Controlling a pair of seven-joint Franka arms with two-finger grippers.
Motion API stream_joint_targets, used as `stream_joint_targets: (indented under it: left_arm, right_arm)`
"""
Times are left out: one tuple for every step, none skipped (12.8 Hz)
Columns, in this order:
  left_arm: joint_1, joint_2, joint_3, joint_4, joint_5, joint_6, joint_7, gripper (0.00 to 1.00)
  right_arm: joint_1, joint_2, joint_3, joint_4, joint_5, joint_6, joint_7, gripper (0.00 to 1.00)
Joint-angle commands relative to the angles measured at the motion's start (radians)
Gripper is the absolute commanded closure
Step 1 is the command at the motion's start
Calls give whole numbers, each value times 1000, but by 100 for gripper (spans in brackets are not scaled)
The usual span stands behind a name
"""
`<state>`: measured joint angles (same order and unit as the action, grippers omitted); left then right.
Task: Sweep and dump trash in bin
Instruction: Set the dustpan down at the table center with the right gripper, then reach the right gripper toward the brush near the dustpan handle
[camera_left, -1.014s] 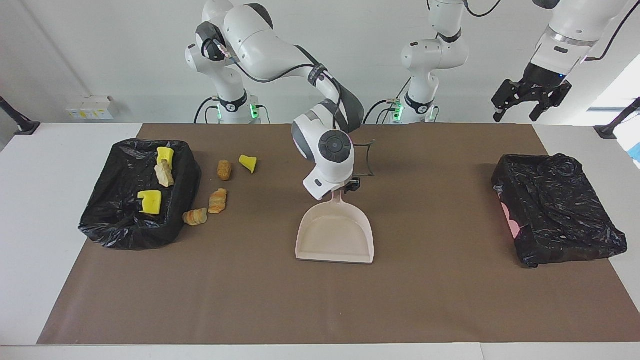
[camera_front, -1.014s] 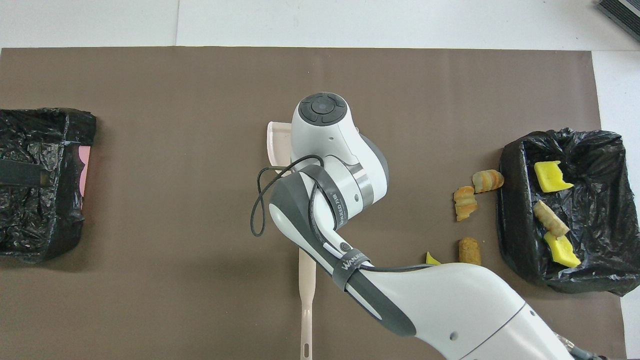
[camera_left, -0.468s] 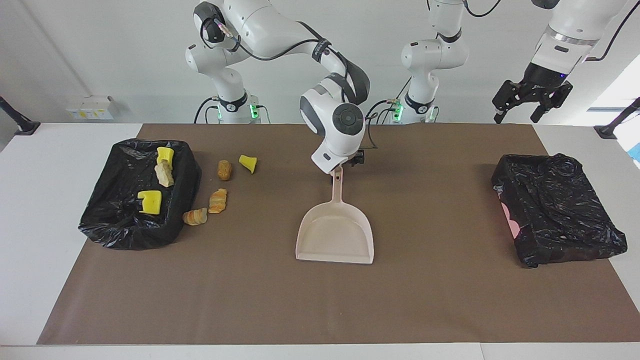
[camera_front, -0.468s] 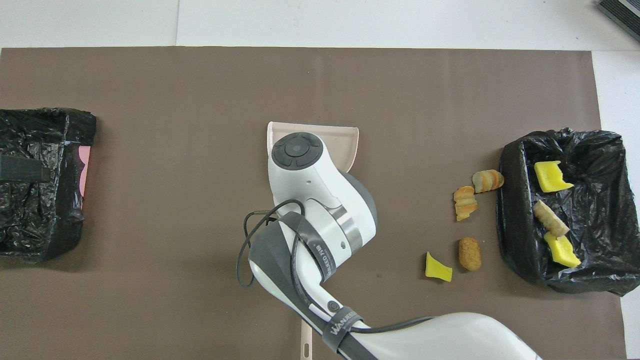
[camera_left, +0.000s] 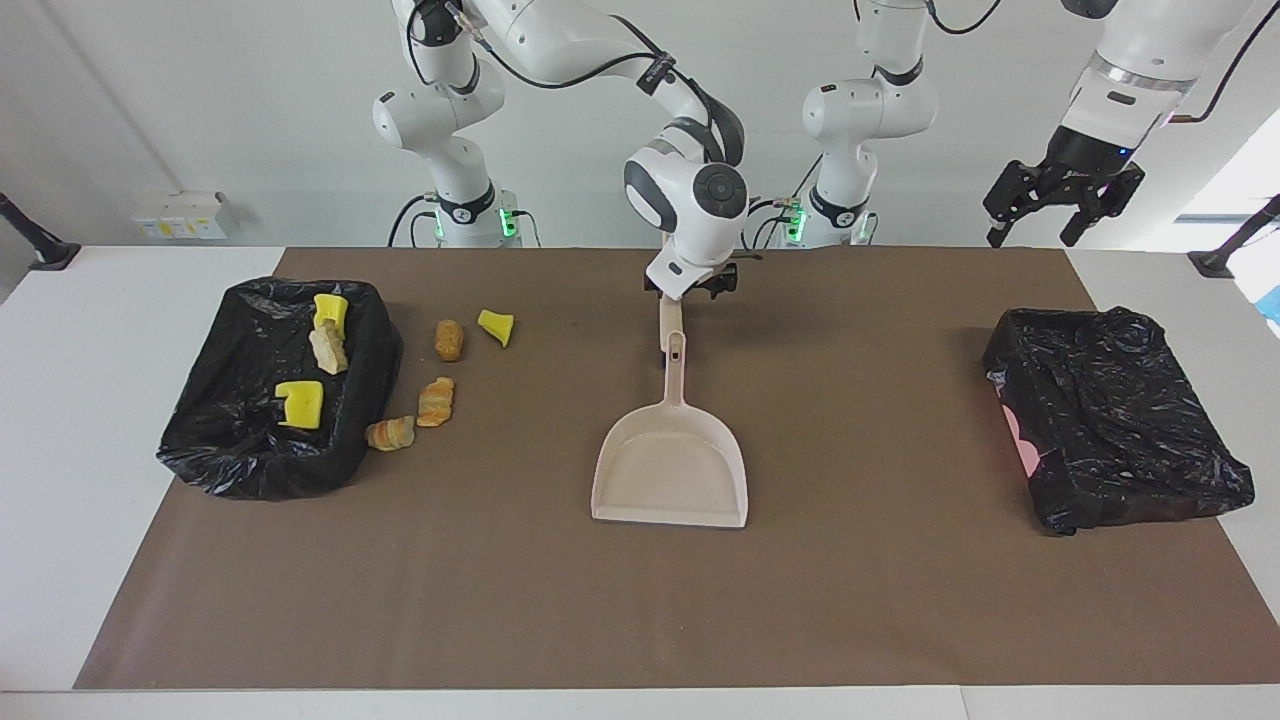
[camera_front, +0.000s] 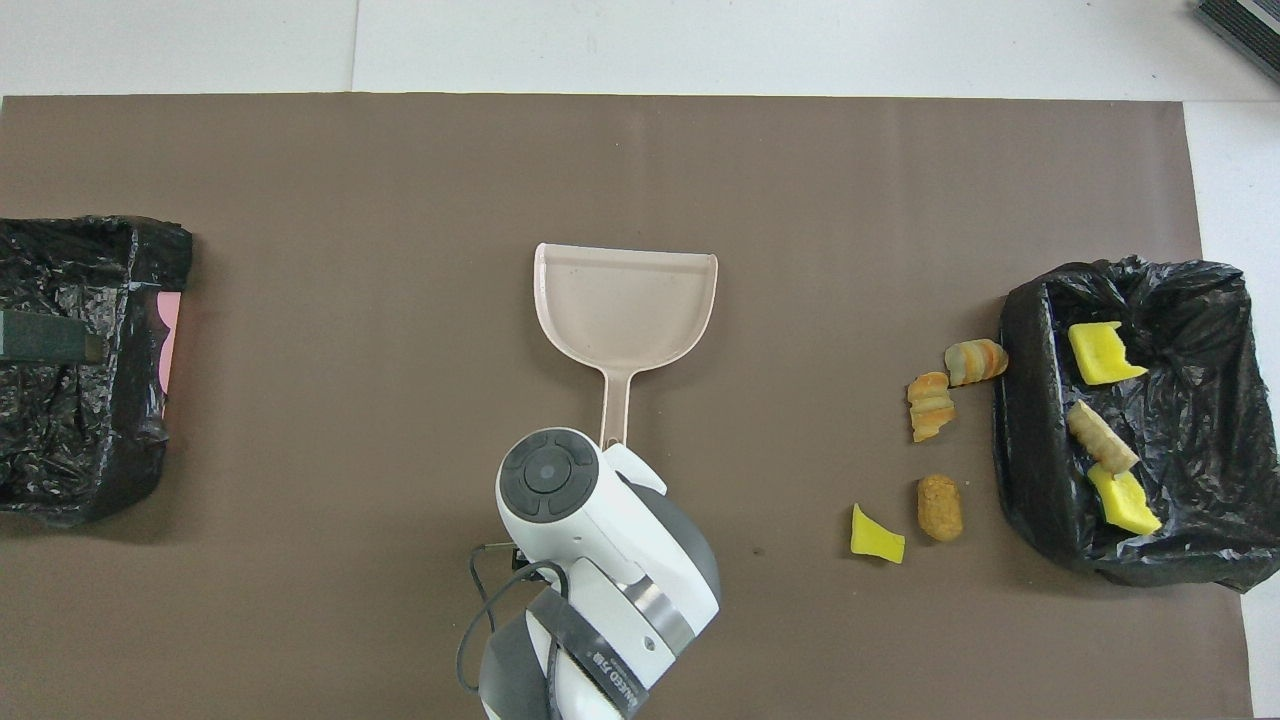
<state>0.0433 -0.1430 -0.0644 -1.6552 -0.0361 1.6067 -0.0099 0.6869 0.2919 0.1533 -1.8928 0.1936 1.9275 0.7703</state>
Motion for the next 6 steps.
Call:
stream_joint_targets:
  left_arm:
    - [-3,-9,0,-14,-11,9,11,0]
    - [-3,-9,0,-14,-11,7,10,0]
    - [-3,-9,0,-15,-13,9,11,0]
    - [-3,-9,0,-17,-11,9,14,0]
    - [-3,-9,0,-18,-11,9,14,0]
    - [-3,-15,-3,-26,-13,7,10,0]
  right_arm:
    - [28,-131,2,-222,52,146,49,0]
    - [33,-149,3,-264,73,169,70,0]
    - [33,-160,3,-285,108,179,76,0]
    - [37,-169,3,-304,121,188,76,0]
    - [48,-175,3,-310,122,195,72,0]
    - [62,-178,3,-312,122,197,60,0]
